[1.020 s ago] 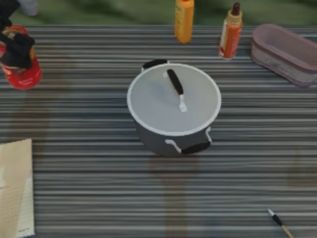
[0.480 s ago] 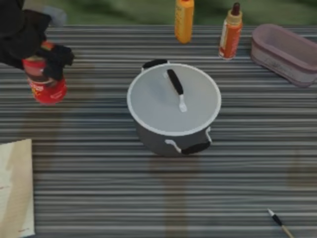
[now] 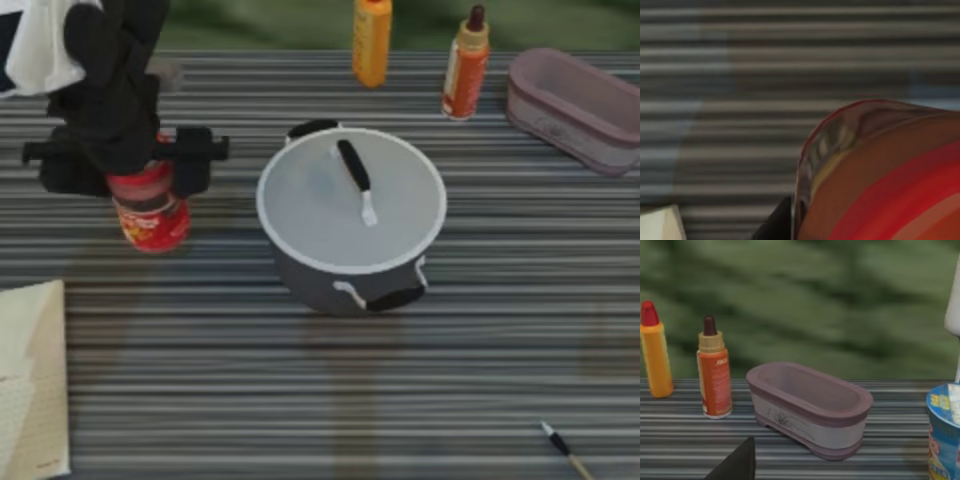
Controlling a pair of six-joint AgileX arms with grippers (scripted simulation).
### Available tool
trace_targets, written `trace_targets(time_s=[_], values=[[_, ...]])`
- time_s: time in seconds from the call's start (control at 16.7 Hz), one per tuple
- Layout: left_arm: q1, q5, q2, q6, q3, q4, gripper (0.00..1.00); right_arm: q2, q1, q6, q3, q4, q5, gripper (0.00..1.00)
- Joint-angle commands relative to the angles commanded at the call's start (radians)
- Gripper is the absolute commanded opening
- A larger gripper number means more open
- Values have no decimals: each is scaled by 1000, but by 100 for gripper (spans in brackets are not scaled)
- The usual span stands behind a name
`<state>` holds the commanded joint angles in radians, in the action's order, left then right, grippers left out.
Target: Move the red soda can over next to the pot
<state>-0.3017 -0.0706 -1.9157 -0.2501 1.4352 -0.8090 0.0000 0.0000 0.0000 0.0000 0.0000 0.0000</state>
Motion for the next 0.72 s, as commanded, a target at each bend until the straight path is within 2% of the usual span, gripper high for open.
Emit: trace_targets(time_s=[0.18, 0.48, 0.72], values=[[-25, -20, 16, -57, -35, 26, 0, 0, 0, 0, 0, 0, 0, 100], [-20, -18, 9, -54, -34, 27, 0, 0, 0, 0, 0, 0, 0, 100], [-17, -17, -35, -52, -67, 108, 0, 0, 0, 0, 0, 0, 0, 100]])
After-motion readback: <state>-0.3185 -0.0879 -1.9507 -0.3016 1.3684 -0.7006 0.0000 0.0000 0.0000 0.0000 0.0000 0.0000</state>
